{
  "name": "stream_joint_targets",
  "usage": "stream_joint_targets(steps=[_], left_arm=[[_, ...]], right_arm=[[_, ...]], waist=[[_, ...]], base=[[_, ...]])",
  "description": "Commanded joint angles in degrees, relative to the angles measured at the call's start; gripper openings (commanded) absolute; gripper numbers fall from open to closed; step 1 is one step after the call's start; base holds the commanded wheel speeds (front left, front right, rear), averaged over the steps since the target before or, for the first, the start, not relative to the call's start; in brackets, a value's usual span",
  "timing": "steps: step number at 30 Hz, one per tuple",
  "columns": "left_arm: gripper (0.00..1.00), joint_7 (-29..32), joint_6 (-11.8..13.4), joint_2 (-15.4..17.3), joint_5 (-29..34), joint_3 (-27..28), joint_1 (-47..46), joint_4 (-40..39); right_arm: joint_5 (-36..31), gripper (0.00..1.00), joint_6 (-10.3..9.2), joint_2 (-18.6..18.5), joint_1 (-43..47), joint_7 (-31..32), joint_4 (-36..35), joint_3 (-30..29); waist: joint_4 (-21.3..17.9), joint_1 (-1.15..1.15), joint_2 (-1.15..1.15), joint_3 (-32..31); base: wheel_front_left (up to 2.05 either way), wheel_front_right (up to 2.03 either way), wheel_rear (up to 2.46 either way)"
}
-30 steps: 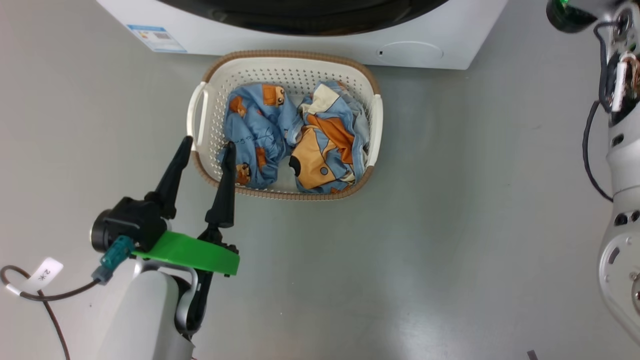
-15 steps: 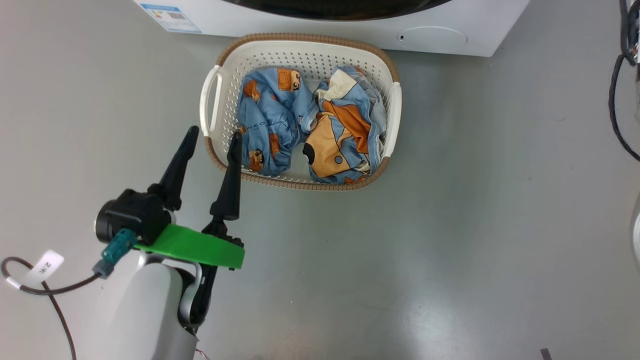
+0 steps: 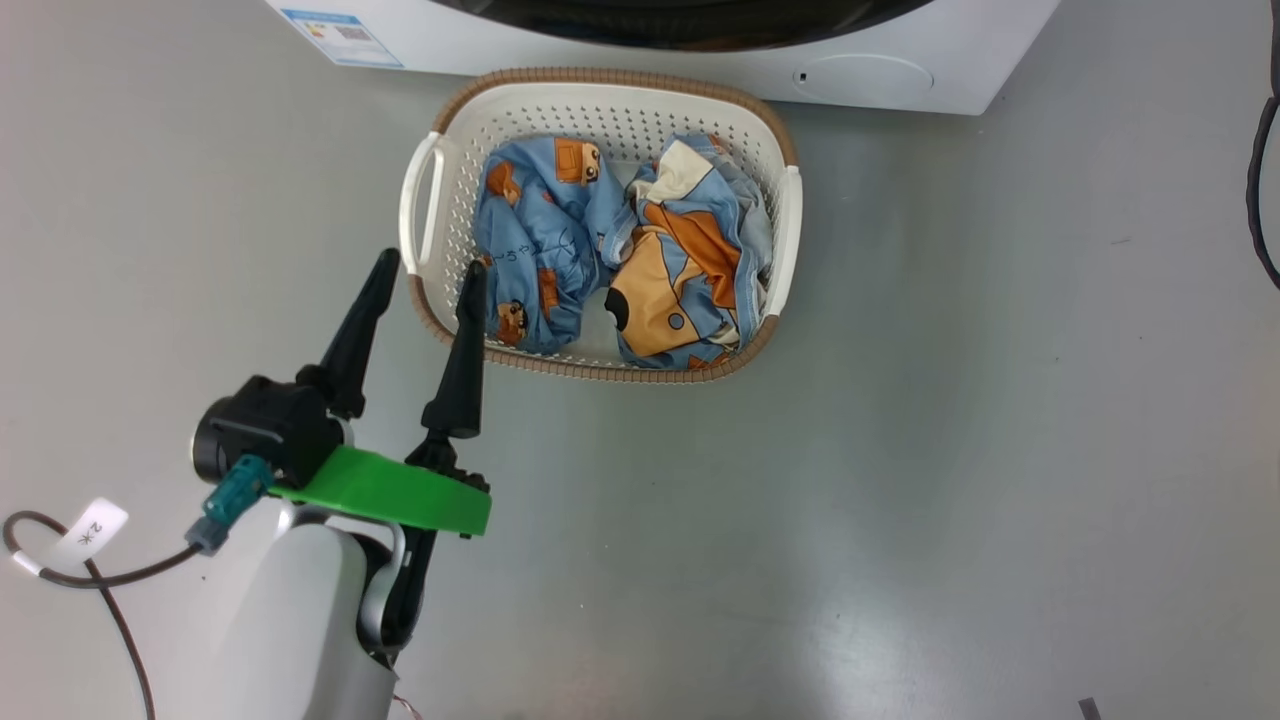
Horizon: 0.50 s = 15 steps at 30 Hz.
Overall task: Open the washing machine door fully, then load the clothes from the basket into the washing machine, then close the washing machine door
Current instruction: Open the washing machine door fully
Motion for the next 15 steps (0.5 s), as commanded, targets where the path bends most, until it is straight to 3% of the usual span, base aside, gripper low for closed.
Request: stream_joint_targets(steps=[1, 15], left_arm=[[1.00, -0.54, 0.44, 1.30, -0.52, 1.69, -0.78, -1.43], [1.00, -0.54, 0.77, 1.30, -0.04, 1.67, 0.04, -1.33]], right_arm=[[-0.66, 0.00, 0.09, 2.40, 0.56, 1.44, -2.14, 0.72], [0.42, 0.00, 0.09, 4.79, 10.97, 8.45, -10.84, 0.18]], waist=[[-0.08, 0.00, 0.00, -0.13], [-1.14, 0.00, 0.00, -2.00]], base=[[0.00, 0.00, 0.00], [0.00, 0.00, 0.00]])
